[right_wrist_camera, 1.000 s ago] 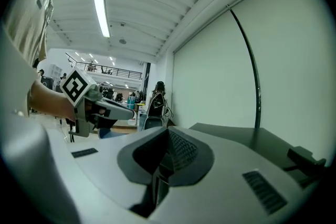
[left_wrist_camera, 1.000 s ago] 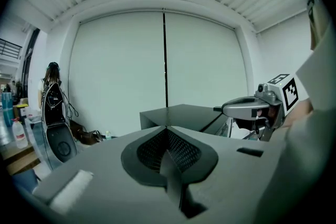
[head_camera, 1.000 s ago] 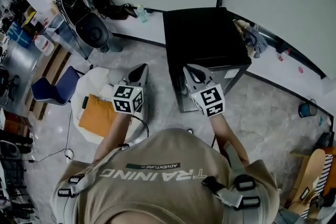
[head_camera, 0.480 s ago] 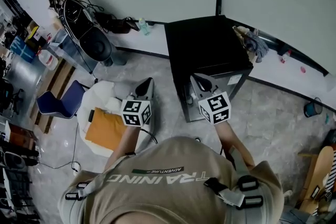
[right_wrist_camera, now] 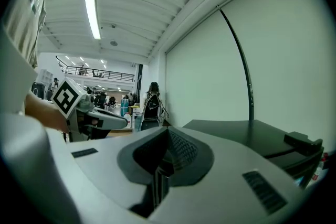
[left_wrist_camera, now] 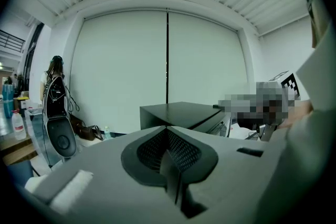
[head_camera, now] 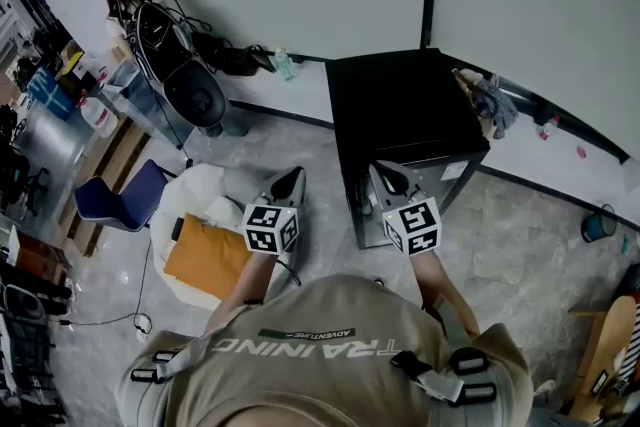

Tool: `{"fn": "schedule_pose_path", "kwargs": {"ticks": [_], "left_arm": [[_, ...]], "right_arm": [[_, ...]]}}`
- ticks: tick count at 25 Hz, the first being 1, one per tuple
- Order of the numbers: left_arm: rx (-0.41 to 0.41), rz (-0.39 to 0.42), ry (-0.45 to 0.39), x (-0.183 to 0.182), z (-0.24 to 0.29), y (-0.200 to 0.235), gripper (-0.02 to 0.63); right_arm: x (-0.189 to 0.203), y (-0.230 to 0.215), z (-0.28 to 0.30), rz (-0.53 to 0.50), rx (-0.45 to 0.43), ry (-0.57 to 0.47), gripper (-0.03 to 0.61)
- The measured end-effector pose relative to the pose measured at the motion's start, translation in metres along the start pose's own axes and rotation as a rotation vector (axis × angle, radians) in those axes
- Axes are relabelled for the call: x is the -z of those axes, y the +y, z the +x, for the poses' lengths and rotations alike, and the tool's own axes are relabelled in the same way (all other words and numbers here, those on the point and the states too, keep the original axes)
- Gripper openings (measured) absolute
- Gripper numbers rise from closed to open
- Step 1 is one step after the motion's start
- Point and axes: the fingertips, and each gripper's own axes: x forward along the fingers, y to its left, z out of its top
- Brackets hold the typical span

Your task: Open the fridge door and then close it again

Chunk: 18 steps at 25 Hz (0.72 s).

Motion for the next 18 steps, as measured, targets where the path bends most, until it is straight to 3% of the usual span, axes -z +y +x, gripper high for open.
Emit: {"fn": "schedule_pose_path", "kwargs": {"ticks": [6,11,18], "left_arm": [[0.006,0.015,-0.006,-0.004,0.0,0.0,0.0],[0.046,-0.109,-0.004,0.005,-0.001,0.002,0.0],[0.038,-0.109,0.021,0.016,0.001,0.004,0.0]], "right_arm": [[-0.003,0.009,0.002,-0.035,-0.013,-0.006,-0.005],[0.007,0.002,0.002,-0.052,0.007,0.008,-0.005],[0.009,-0.014,-0.005,0.008,0.04,0.004,-0.005]]}}
